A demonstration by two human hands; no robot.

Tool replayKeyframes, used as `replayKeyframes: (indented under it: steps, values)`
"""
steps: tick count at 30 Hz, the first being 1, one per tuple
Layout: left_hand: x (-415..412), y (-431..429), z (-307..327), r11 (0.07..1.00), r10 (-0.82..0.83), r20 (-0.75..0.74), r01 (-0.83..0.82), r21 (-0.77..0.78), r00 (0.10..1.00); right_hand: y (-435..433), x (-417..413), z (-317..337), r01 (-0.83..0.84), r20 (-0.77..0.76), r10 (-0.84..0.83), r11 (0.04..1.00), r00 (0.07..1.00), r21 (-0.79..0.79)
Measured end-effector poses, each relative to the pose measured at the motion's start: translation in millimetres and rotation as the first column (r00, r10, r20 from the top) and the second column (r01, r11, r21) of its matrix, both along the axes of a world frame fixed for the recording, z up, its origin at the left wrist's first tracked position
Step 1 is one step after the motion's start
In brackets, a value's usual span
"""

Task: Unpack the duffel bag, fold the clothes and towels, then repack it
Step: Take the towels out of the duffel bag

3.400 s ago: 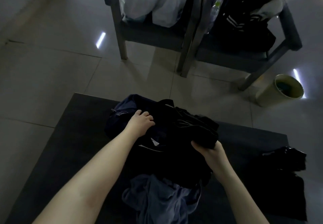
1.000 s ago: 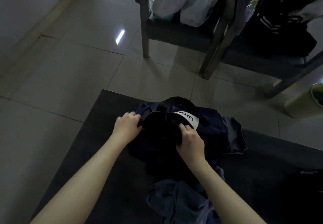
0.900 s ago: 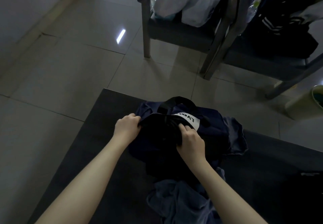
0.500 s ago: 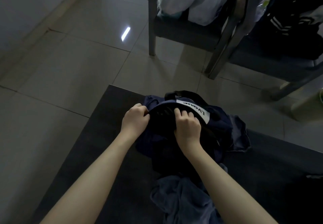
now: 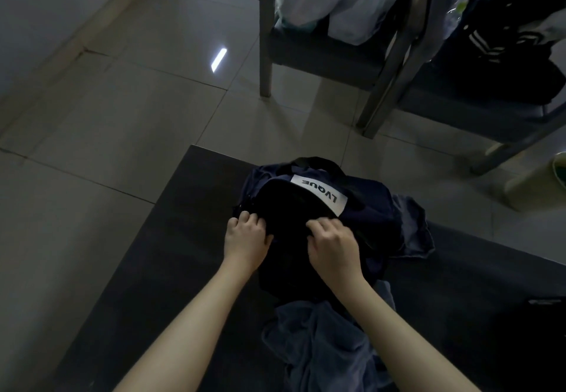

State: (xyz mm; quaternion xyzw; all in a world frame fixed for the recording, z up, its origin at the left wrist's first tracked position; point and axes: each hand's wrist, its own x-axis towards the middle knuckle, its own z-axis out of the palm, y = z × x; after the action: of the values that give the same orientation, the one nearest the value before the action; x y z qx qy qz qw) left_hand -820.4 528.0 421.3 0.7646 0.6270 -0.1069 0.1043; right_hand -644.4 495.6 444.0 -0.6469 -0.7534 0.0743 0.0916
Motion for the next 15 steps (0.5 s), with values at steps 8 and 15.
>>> replayKeyframes:
  steps: [8,15]
  values:
    - [18.9,-16.8,25.1,0.98,0.158,0.24,-0.123,-0.157,0.958,-36.6,26.9,12.8,0.036,-0.221,-0.092,0.969,0.971,-0.245]
    - [61.6,-49.7,68.0,0.928,0.33,0.468,-0.192,-0.318,0.82,-85.8,75.6,55.8,0.2,-0.345,-0.311,0.926,0.886,-0.32]
